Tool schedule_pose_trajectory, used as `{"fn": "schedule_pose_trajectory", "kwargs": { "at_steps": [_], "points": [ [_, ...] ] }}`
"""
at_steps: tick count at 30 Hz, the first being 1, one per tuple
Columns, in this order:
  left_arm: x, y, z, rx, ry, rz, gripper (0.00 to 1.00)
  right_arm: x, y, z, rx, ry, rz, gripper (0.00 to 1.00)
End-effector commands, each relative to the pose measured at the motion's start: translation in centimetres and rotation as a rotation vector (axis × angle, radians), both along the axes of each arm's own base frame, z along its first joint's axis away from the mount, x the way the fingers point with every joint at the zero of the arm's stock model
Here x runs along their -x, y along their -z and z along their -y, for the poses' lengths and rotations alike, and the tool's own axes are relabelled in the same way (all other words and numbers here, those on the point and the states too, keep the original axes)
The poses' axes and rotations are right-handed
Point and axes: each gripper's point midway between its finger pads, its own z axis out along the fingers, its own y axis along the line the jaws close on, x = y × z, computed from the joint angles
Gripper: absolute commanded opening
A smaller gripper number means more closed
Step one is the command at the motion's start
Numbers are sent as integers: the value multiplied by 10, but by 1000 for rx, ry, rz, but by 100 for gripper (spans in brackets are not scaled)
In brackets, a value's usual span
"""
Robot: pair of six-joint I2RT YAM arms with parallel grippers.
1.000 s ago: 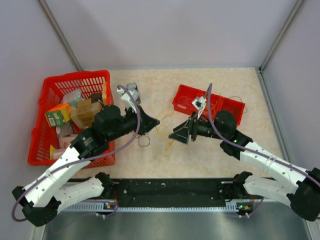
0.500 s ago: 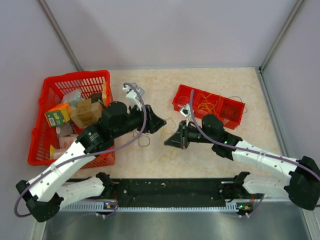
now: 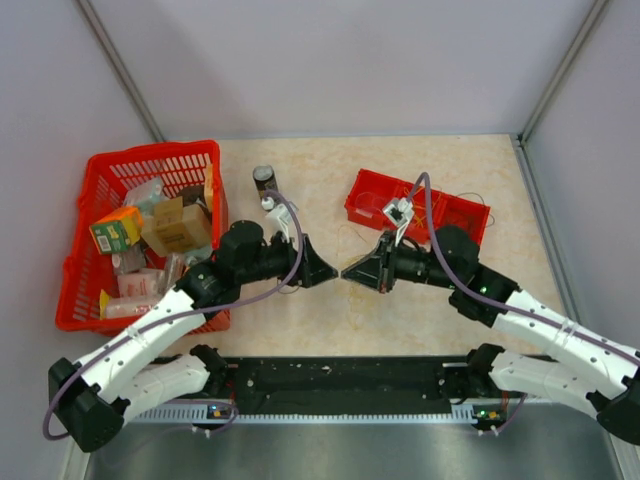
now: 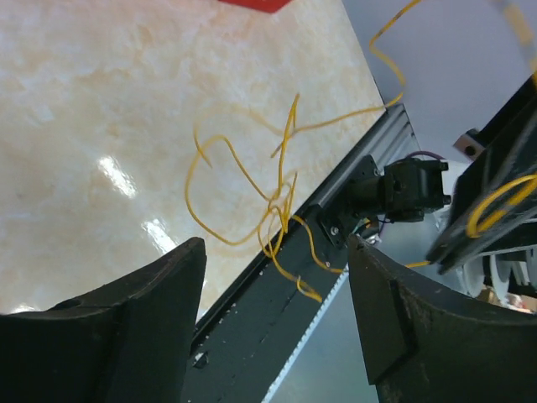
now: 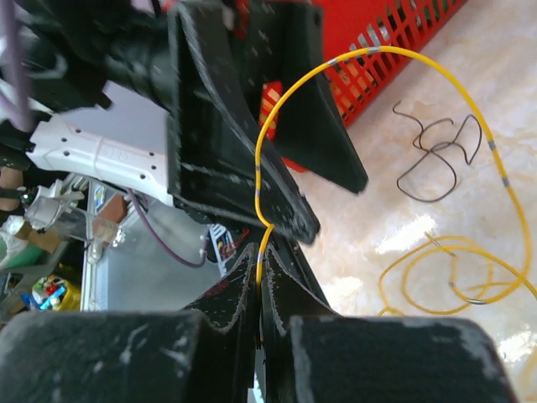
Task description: Untangle the cables
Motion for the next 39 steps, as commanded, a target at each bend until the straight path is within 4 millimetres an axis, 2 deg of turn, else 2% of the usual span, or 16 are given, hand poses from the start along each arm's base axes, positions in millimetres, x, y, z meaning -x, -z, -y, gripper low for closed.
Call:
{"fn": "schedule_pose_trajectory", "kwargs": {
  "at_steps": [1, 3, 5, 12, 17, 19, 21, 26, 28, 31, 33, 36, 37, 39],
  "points": [
    [16, -13, 17, 157, 100, -22, 74, 7, -56, 3, -104, -14, 108, 0],
    [19, -8, 21, 178, 117, -57, 79, 9, -64, 4, -125, -19, 120, 0],
    [17, 3, 24, 168, 109, -92, 98, 11, -70, 4, -141, -28, 127, 0],
    [-10, 45, 35, 58, 46, -142, 97, 19, -82, 2, -202, -69, 113, 0],
    [-18, 84, 49, -11, 73, -214, 93, 25, -95, 6, -238, -77, 125, 0],
    [-19, 103, 51, -35, 76, -248, 86, 28, -107, 10, -258, -80, 140, 0],
    [-21, 123, 49, -75, 56, -276, 72, 33, -120, 15, -271, -82, 158, 0],
    [-28, 165, 34, -220, -8, -324, 46, 50, -188, 41, -336, -68, 308, 0],
    [-30, 179, 27, -273, -29, -346, 40, 61, -222, 58, -354, -54, 393, 0],
    [-31, 187, 19, -285, -47, -365, 36, 75, -265, 84, -402, -14, 518, 0],
    [-32, 186, 14, -279, -60, -361, 36, 73, -277, 97, -402, 48, 567, 0],
    [-32, 179, 9, -267, -67, -339, 36, 49, -263, 102, -340, 172, 549, 0],
    [-31, 173, 8, -259, -71, -325, 36, 37, -252, 101, -300, 216, 523, 0],
    [-29, 161, 5, -238, -70, -294, 37, 1, -220, 98, -201, 354, 458, 0]
  ]
}}
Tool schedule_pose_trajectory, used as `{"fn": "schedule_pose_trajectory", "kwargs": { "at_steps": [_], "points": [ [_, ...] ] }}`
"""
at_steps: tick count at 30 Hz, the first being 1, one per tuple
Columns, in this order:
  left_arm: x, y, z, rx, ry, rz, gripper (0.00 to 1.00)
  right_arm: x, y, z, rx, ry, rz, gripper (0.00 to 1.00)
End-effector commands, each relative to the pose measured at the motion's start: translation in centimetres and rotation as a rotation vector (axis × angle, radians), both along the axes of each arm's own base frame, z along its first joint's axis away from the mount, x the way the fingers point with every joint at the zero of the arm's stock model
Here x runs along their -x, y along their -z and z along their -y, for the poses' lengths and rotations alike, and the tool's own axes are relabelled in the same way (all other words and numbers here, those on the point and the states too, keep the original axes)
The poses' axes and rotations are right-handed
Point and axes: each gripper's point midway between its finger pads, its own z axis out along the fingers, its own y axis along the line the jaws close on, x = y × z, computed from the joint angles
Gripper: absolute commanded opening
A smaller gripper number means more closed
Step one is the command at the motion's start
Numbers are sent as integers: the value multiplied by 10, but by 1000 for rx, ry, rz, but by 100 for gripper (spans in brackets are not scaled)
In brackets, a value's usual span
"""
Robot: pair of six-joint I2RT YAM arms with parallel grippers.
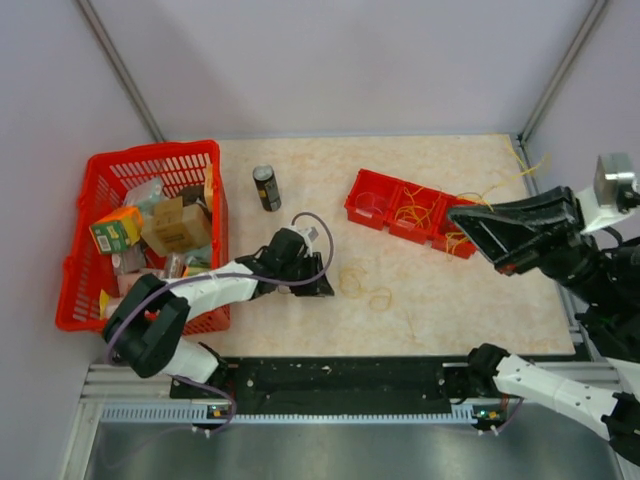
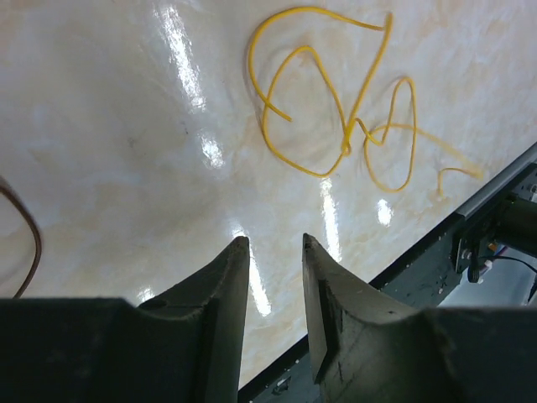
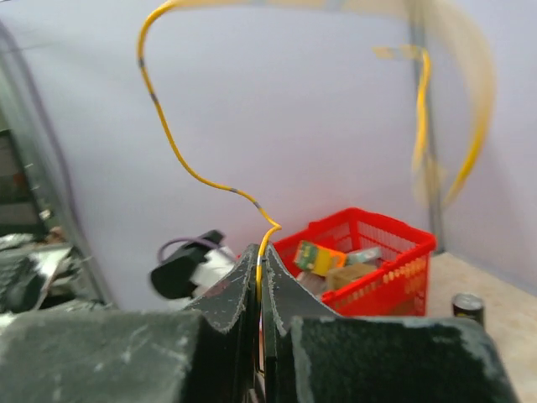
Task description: Untangle the cables
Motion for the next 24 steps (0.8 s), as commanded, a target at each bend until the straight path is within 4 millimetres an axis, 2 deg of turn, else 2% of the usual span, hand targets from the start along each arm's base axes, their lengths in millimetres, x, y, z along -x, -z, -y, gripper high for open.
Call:
{"fn": "schedule_pose_trajectory", "kwargs": {
  "at_steps": [1, 3, 6, 8, 11, 15, 19, 20, 24],
  "points": [
    [-1, -36, -5, 57, 4, 124, 39, -89, 86, -22, 210, 304, -233, 0],
    [1, -57, -6, 95, 21, 180, 45, -117, 108, -22, 271, 422, -261, 0],
    [8, -85, -2, 149, 75, 236, 60, -161, 128, -18, 329, 555, -308, 0],
    [12, -98, -1, 171, 99, 252, 66, -197, 141, -13, 334, 607, -338, 0],
    [16, -113, 1, 198, 109, 274, 70, -249, 168, -1, 339, 652, -383, 0],
    [21, -121, 4, 223, 116, 274, 72, -304, 216, 11, 353, 683, -405, 0],
    [25, -123, 6, 231, 132, 273, 73, -341, 264, 36, 333, 728, -428, 0],
    [25, -123, 7, 231, 134, 274, 74, -347, 284, 41, 334, 729, -445, 0],
    [23, -122, 9, 226, 142, 274, 76, -364, 330, 45, 297, 683, -510, 0]
  ]
}}
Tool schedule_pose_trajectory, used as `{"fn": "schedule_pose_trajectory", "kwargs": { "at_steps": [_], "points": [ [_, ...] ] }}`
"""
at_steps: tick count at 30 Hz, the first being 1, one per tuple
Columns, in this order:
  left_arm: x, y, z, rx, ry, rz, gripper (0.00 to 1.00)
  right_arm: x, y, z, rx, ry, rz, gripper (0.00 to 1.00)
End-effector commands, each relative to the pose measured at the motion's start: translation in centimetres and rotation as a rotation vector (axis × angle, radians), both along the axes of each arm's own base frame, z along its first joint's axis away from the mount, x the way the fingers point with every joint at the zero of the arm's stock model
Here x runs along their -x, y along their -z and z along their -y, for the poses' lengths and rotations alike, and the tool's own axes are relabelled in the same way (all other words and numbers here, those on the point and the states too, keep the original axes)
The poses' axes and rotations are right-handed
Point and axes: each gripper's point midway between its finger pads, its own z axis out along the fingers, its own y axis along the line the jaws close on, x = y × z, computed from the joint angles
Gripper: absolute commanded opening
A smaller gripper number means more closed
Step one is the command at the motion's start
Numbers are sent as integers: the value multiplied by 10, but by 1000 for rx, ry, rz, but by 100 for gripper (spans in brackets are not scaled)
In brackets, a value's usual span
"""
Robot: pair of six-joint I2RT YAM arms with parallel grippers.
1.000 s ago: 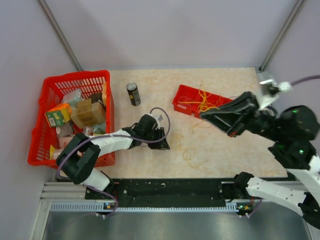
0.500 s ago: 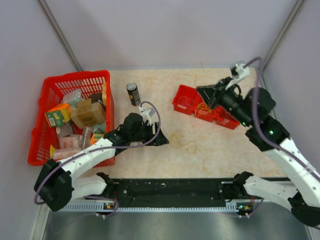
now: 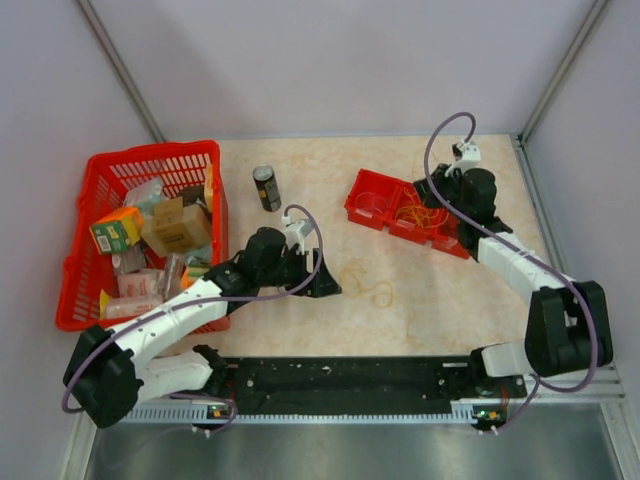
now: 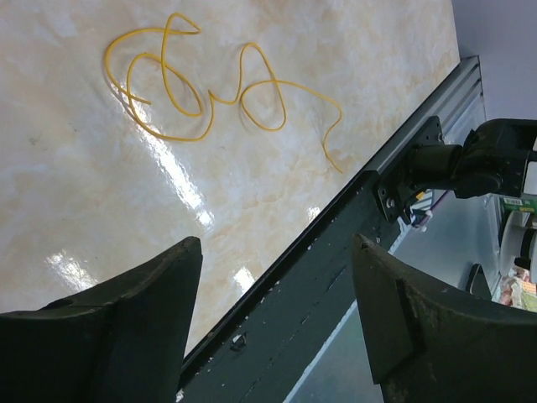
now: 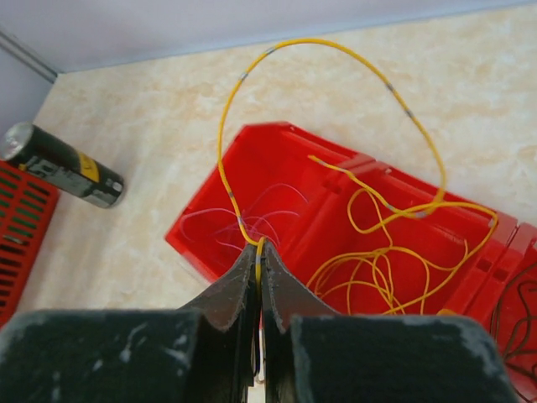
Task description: Untangle the cables
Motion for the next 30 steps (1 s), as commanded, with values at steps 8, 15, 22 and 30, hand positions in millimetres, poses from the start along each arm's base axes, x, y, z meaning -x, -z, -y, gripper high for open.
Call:
{"fn": "schedule_pose_trajectory", "kwargs": {
  "at_steps": [8, 15, 22, 30],
  "points": [
    [-31, 1, 26, -58, 32, 22, 80, -17, 66, -3, -153, 1, -140, 0],
    [-72, 36, 42, -227, -6, 24, 77, 18, 106, -5, -195, 22, -441, 0],
    [-86, 78, 51, -331, -1, -25, 62, 40, 86, 3, -119, 29, -522, 29],
    [-84, 83, 54, -317, 0, -48, 14, 80, 33, 26, 2, 49, -438, 72]
  ]
}}
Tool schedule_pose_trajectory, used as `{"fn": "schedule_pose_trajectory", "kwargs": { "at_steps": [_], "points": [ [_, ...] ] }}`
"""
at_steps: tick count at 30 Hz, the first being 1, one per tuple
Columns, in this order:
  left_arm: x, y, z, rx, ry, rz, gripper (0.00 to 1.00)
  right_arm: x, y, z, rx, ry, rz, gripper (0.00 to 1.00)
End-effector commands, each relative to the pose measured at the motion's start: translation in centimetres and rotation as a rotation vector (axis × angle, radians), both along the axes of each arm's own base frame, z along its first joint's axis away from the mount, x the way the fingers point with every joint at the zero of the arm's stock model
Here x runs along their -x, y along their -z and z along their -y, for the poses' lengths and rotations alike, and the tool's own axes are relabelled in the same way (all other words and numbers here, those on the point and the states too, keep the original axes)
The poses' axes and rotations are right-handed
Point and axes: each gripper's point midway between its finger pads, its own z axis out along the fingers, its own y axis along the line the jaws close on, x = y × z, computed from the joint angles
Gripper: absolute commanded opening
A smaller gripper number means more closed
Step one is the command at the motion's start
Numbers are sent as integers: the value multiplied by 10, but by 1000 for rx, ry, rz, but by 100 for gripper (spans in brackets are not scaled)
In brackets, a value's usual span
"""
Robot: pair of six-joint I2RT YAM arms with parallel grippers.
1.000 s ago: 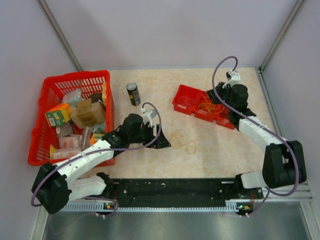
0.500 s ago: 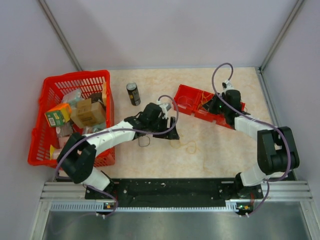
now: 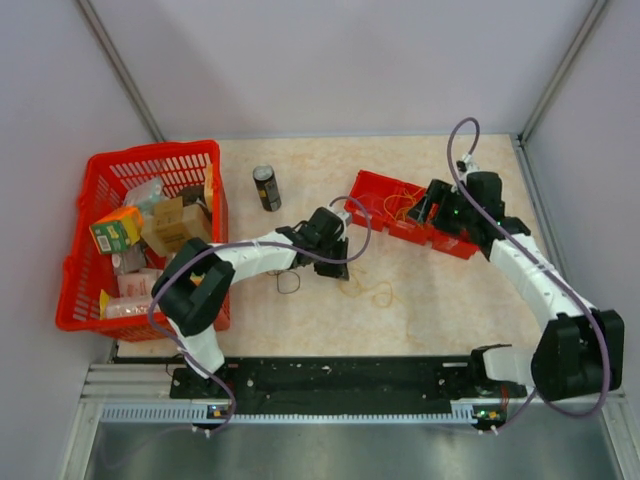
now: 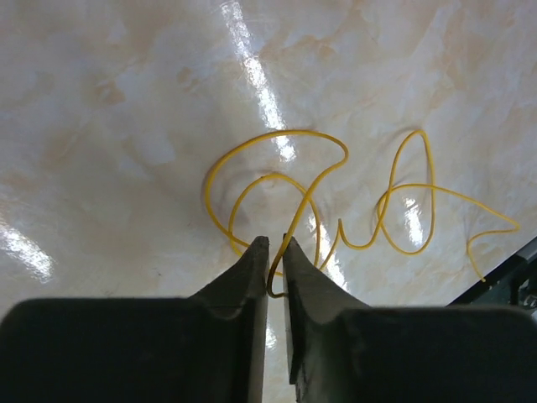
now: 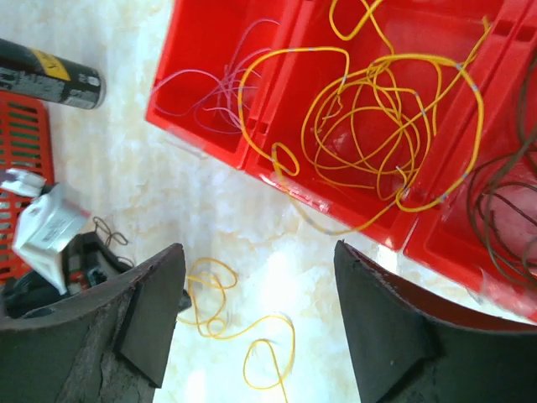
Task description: Untangle the cables
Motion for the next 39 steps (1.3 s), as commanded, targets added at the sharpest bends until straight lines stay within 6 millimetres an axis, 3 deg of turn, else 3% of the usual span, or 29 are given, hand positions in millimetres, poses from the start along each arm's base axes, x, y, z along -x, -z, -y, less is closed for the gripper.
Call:
{"fn": "schedule_pose_trajectory", "kwargs": {
  "at_steps": [1, 3, 5, 12, 16, 22, 24, 26, 27, 30, 36, 39],
  "points": [
    [-7, -27, 10, 64, 12, 60, 8, 24, -37, 15, 80, -10, 54, 73],
    [-3, -39, 10, 93, 19, 80, 0, 43, -34, 9, 51, -52, 58, 75],
    [2, -52, 8, 119, 28, 96, 0, 66, -23, -4, 23, -138, 44, 78],
    [20, -74, -4, 162, 43, 117, 0, 155, 51, -55, -75, -329, -182, 82],
    [31, -75, 2, 205, 76, 65, 0, 181, 86, -64, -53, -308, -275, 82],
    [56, -70, 33, 344, 126, -67, 1, 182, 99, -56, -112, -179, -271, 82],
    [62, -69, 41, 343, 132, -68, 13, 180, 99, -59, -156, -153, -265, 82],
    [63, -71, 39, 348, 120, -55, 32, 177, 94, -68, -235, -150, -240, 83],
    [62, -71, 35, 338, 106, -43, 44, 175, 95, -69, -267, -131, -237, 83],
    [57, -74, 11, 280, 60, 24, 64, 161, 98, -69, -308, -67, -195, 84],
    [63, -102, -36, 226, -3, 146, 73, 138, 102, -82, -173, -34, -246, 83],
    [63, -121, -60, 199, -67, 236, 74, 131, 113, -87, 28, -29, -330, 82]
  ]
}}
